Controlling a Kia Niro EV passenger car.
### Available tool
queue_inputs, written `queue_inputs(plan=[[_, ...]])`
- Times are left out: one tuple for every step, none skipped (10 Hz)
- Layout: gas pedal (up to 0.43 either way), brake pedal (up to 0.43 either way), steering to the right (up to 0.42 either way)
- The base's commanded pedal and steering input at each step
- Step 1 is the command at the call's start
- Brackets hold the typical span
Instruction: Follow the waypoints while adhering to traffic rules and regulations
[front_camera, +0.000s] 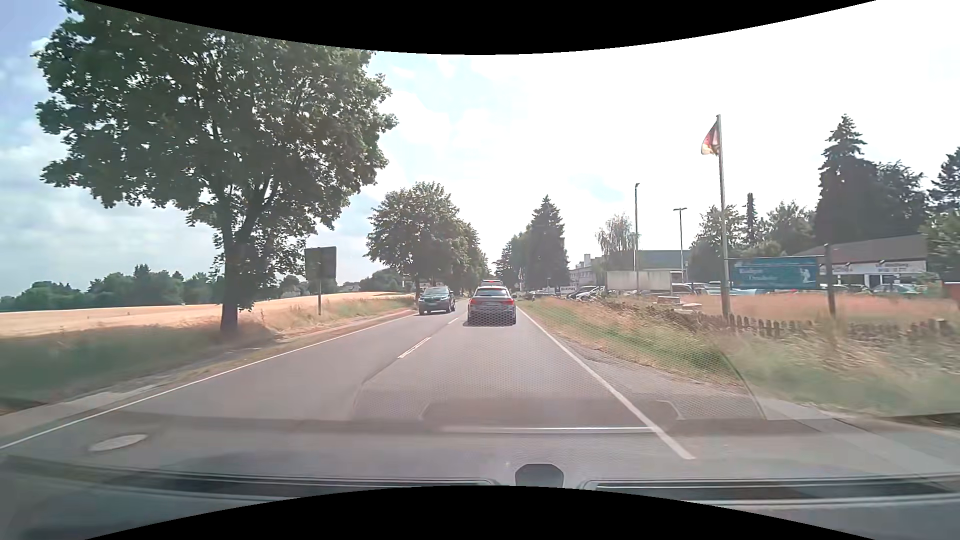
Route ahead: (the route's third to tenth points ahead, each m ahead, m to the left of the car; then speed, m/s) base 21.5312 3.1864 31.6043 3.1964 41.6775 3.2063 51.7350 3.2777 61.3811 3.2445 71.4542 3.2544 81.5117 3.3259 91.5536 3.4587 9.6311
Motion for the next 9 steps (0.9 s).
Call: queue_inputs(plan=[[0.0, 0.024, -0.002], [0.0, 0.024, -0.002], [0.0, 0.03, -0.002], [0.0, 0.03, -0.002], [0.0, 0.024, -0.002], [0.0, 0.024, -0.003], [0.0, 0.024, -0.003], [0.0, 0.018, -0.004], [0.0, 0.024, -0.004]])
